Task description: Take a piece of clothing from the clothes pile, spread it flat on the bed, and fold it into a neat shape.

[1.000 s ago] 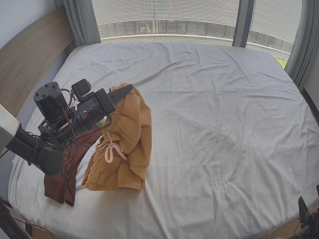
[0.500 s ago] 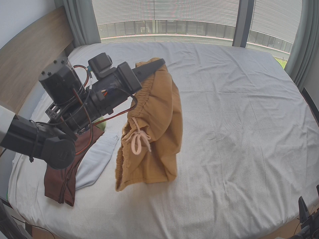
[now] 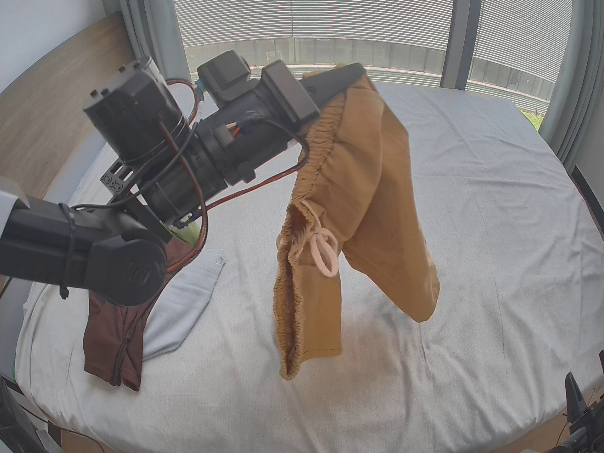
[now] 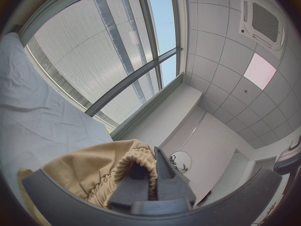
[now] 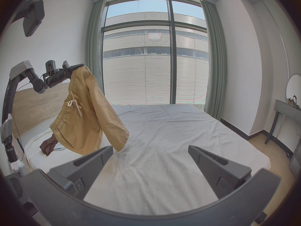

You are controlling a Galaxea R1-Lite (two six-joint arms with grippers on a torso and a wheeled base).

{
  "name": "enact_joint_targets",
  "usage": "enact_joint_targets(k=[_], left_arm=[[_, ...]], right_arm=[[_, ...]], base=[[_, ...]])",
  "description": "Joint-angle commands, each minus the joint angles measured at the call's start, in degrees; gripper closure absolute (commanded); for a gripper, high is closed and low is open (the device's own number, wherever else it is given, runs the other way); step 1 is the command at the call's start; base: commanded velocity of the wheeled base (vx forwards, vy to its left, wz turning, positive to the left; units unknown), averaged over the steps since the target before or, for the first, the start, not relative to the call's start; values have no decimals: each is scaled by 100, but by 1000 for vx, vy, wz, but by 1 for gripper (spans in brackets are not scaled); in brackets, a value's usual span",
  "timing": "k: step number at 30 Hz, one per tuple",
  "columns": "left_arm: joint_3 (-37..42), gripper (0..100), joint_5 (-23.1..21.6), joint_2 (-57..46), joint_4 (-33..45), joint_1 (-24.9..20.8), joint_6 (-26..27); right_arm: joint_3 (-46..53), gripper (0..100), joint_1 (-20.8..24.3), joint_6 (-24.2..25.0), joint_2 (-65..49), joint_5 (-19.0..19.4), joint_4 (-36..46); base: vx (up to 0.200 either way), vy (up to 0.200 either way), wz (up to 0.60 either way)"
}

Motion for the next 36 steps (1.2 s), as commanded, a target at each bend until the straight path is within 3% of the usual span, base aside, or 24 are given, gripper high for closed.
enact_joint_targets(k=[1,11,19,23,31,36], left_arm=[[-323,100,68,17,101,-213,-91],[-1475,100,208,79,1033,-705,-126],[-2178,100,323,360,1165,-775,-399],[-1958,100,367,377,1182,-617,-469],[-930,100,349,439,857,183,-451],[-525,100,331,439,611,323,-451]], right_arm=[[101,0,4,-2,-93,-2,-1],[101,0,4,-2,-93,-2,-1],[101,0,4,-2,-93,-2,-1],[101,0,4,-2,-93,-2,-1],[101,0,4,-2,-93,-2,-1],[101,0,4,-2,-93,-2,-1]], base=[[0,0,0],[0,0,0],[0,0,0],[0,0,0],[0,0,0],[0,0,0]])
